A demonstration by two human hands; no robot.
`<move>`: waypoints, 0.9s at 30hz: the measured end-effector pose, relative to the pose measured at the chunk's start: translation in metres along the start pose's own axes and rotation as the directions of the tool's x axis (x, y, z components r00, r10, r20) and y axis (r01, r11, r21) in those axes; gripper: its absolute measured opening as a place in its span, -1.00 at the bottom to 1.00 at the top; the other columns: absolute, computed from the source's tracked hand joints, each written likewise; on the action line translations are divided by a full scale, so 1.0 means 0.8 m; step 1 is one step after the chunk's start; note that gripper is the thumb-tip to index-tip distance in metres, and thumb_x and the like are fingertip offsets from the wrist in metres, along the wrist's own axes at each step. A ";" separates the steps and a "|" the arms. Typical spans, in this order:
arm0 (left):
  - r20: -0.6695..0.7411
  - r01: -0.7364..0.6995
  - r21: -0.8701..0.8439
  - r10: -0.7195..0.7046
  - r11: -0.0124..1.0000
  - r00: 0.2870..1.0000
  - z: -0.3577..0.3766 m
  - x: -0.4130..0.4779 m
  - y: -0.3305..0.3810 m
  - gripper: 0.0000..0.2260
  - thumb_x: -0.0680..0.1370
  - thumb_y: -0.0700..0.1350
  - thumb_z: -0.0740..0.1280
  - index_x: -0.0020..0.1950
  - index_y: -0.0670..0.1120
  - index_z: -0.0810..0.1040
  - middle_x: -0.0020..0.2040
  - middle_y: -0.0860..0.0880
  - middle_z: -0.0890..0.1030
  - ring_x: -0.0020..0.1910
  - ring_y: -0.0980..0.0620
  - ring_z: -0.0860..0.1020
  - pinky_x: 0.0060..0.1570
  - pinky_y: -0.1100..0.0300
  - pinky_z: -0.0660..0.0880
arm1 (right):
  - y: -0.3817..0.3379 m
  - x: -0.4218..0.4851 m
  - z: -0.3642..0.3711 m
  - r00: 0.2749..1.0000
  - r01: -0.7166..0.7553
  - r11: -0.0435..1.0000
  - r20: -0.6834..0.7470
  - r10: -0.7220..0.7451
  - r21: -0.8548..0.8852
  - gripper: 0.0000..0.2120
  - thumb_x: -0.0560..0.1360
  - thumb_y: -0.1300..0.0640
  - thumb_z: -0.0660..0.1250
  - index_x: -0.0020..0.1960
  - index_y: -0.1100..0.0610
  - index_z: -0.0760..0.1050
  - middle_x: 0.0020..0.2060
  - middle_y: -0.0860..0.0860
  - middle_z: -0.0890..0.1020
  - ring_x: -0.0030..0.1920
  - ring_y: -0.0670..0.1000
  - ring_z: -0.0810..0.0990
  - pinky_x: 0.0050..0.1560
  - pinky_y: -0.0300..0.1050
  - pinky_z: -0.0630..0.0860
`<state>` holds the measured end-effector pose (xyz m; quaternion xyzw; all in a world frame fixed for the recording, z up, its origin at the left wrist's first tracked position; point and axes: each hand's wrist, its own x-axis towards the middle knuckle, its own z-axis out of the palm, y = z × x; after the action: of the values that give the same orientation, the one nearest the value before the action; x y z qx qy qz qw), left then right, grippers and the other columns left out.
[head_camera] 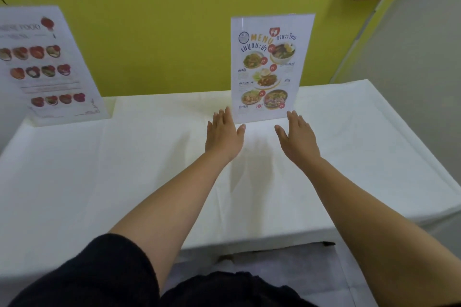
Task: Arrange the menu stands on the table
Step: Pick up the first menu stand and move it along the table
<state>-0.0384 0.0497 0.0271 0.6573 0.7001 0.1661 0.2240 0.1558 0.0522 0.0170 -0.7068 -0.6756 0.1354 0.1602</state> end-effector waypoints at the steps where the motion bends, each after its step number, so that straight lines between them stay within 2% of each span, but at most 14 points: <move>1: -0.004 0.005 -0.013 -0.005 1.000 1.000 0.000 0.011 0.002 -0.37 0.68 0.07 0.07 0.63 -0.17 -0.10 0.63 -0.17 0.01 0.61 -0.12 -0.05 0.56 -0.04 -0.07 | 0.002 0.010 -0.002 1.000 -0.002 1.000 -0.002 0.002 -0.001 -0.40 0.66 -0.08 0.07 0.59 0.19 0.08 0.59 0.14 0.15 0.59 0.15 0.10 0.57 0.05 0.02; 6: -0.015 0.044 -0.111 -0.046 0.993 0.999 -0.004 0.060 0.017 -0.33 0.67 0.05 0.13 0.63 -0.17 -0.15 0.62 -0.18 0.04 0.60 -0.16 0.03 0.54 -0.08 0.02 | 0.008 0.060 -0.013 0.999 -0.051 0.998 -0.017 0.052 0.027 -0.36 0.65 -0.09 0.10 0.60 0.21 0.05 0.58 0.15 0.15 0.57 0.16 0.13 0.55 0.08 0.09; 8: -0.018 0.055 -0.165 -0.059 0.985 0.998 -0.006 0.076 0.023 -0.30 0.66 0.04 0.16 0.63 -0.16 -0.17 0.62 -0.16 0.05 0.59 -0.16 0.07 0.53 -0.09 0.08 | 0.009 0.079 -0.017 0.997 -0.068 0.995 -0.038 0.071 0.077 -0.35 0.63 -0.07 0.16 0.58 0.23 0.07 0.56 0.16 0.21 0.55 0.16 0.20 0.52 0.08 0.17; 11: -0.030 0.071 -0.236 -0.080 0.969 0.996 -0.008 0.092 0.028 -0.28 0.65 0.02 0.18 0.63 -0.14 -0.20 0.62 -0.13 0.09 0.57 -0.14 0.15 0.49 -0.10 0.19 | 0.009 0.098 -0.020 0.994 -0.065 0.985 -0.073 0.078 0.162 -0.36 0.61 -0.06 0.23 0.56 0.21 0.12 0.50 0.14 0.33 0.47 0.17 0.33 0.36 0.08 0.35; 18: -0.064 0.101 -0.349 -0.131 0.932 0.989 -0.006 0.111 0.043 -0.29 0.66 0.02 0.18 0.64 -0.09 -0.20 0.57 -0.10 0.23 0.45 -0.14 0.37 0.32 -0.03 0.40 | 0.013 0.148 -0.025 0.987 -0.155 0.941 0.019 0.157 0.301 -0.21 0.59 -0.04 0.27 0.61 0.20 -0.10 0.57 0.11 0.21 0.54 0.12 0.23 0.42 0.08 0.28; 20: -0.077 0.129 -0.380 -0.170 0.916 0.982 -0.004 0.113 0.049 -0.30 0.66 0.02 0.18 0.64 -0.08 -0.18 0.54 -0.11 0.27 0.41 -0.14 0.41 0.23 0.01 0.42 | 0.017 0.163 -0.023 0.985 -0.170 0.913 0.064 0.158 0.370 -0.21 0.55 -0.04 0.30 0.60 0.17 -0.03 0.52 0.11 0.30 0.50 0.14 0.31 0.39 0.11 0.36; 22: -0.097 0.138 -0.411 -0.194 0.901 0.976 -0.002 0.114 0.056 -0.31 0.65 0.01 0.21 0.64 -0.07 -0.14 0.50 -0.11 0.33 0.39 -0.13 0.43 0.16 0.04 0.43 | 0.021 0.169 -0.021 0.985 -0.171 0.879 0.061 0.161 0.445 -0.28 0.50 0.00 0.33 0.55 0.16 0.11 0.43 0.09 0.42 0.41 0.13 0.42 0.27 0.06 0.44; 25: -0.157 0.159 -0.446 -0.251 0.881 0.955 0.005 0.111 0.070 -0.32 0.64 0.01 0.24 0.63 -0.09 -0.07 0.46 -0.11 0.38 0.38 -0.12 0.42 0.15 0.04 0.43 | 0.032 0.173 -0.022 0.987 -0.160 0.838 0.064 0.149 0.521 -0.37 0.46 0.06 0.34 0.47 0.13 0.21 0.34 0.06 0.50 0.30 0.11 0.51 0.07 -0.07 0.42; 27: -0.197 0.176 -0.470 -0.297 0.865 0.934 0.014 0.106 0.088 -0.33 0.63 0.01 0.25 0.62 -0.09 -0.03 0.44 -0.10 0.38 0.37 -0.11 0.42 0.16 0.03 0.43 | 0.046 0.173 -0.028 0.990 -0.142 0.821 0.087 0.112 0.552 -0.36 0.45 0.06 0.34 0.47 0.12 0.21 0.32 0.06 0.52 0.28 0.09 0.53 0.06 -0.09 0.41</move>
<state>0.0239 0.1394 0.0463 0.4689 0.7428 0.3781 0.2922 0.2055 0.1879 0.0262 -0.6691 -0.5621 0.3545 0.3327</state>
